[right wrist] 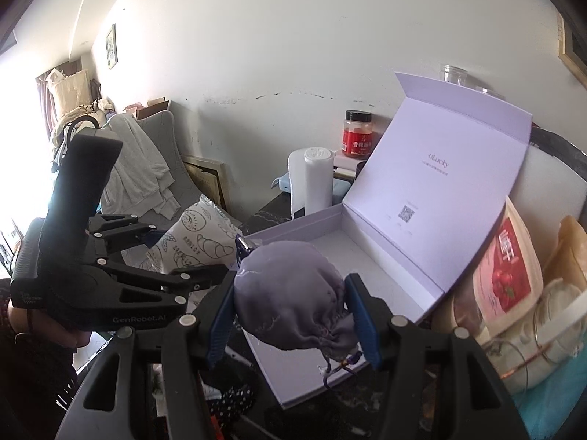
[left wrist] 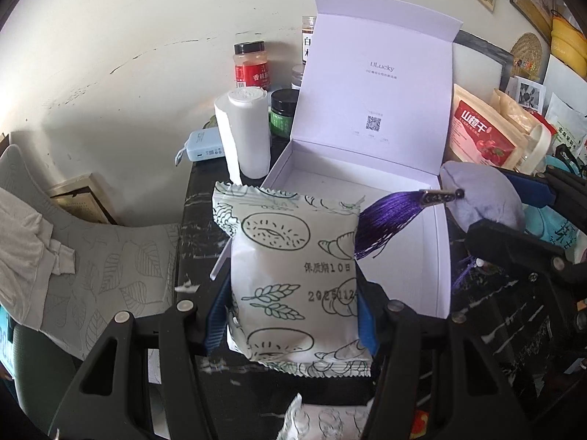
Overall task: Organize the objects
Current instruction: 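Lift and carry white snack bag with left tool while right tool carries pouch toward box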
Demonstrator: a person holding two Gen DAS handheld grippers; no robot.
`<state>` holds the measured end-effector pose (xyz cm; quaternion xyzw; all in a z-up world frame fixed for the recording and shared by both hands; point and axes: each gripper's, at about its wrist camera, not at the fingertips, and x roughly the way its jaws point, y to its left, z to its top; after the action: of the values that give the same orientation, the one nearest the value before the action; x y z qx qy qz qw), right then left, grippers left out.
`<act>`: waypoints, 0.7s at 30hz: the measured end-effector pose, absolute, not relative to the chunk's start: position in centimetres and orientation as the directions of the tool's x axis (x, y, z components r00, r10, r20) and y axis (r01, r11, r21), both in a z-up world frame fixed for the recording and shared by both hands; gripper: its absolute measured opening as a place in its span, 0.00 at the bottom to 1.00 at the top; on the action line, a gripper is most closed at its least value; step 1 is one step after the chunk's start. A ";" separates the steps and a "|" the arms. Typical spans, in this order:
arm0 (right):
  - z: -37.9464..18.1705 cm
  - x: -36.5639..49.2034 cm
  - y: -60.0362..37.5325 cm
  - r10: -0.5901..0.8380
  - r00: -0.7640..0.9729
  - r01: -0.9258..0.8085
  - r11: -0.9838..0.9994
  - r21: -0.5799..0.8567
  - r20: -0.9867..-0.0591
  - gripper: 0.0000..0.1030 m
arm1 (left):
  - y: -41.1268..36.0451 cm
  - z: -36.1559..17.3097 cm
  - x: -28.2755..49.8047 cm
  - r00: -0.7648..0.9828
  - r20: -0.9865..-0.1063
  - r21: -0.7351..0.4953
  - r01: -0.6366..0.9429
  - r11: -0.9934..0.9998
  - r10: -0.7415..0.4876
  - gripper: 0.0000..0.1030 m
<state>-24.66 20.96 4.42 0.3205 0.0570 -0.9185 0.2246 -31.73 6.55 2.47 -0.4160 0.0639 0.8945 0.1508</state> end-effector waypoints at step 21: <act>2.0 -33.2 22.5 -0.298 -0.712 0.376 -0.926 0.013 -0.636 0.57 | 11.3 -1.3 -42.5 -0.579 -0.781 0.039 -0.418 -0.908 0.233 0.54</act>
<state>-33.18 22.50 1.98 0.3327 0.0586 -0.9233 0.1826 -42.50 11.32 -1.28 -0.4199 0.1101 0.8817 0.1847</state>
